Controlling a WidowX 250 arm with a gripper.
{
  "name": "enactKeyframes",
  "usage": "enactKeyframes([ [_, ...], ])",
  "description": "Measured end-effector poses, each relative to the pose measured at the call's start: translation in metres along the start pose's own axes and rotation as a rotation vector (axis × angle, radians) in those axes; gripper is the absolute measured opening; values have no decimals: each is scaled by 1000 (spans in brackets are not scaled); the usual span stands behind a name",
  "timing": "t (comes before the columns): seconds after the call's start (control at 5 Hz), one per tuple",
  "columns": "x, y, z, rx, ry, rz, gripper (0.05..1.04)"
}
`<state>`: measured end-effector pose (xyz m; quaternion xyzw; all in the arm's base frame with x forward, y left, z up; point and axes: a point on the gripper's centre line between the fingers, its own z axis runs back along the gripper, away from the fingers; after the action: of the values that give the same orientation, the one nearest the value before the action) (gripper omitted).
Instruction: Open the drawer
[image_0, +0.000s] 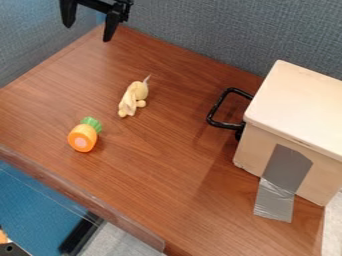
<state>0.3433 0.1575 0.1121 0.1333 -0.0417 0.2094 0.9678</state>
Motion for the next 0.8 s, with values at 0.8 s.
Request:
enactKeyframes([
  [0.8,-21,-157,-17,-169,-19,-231,1000],
])
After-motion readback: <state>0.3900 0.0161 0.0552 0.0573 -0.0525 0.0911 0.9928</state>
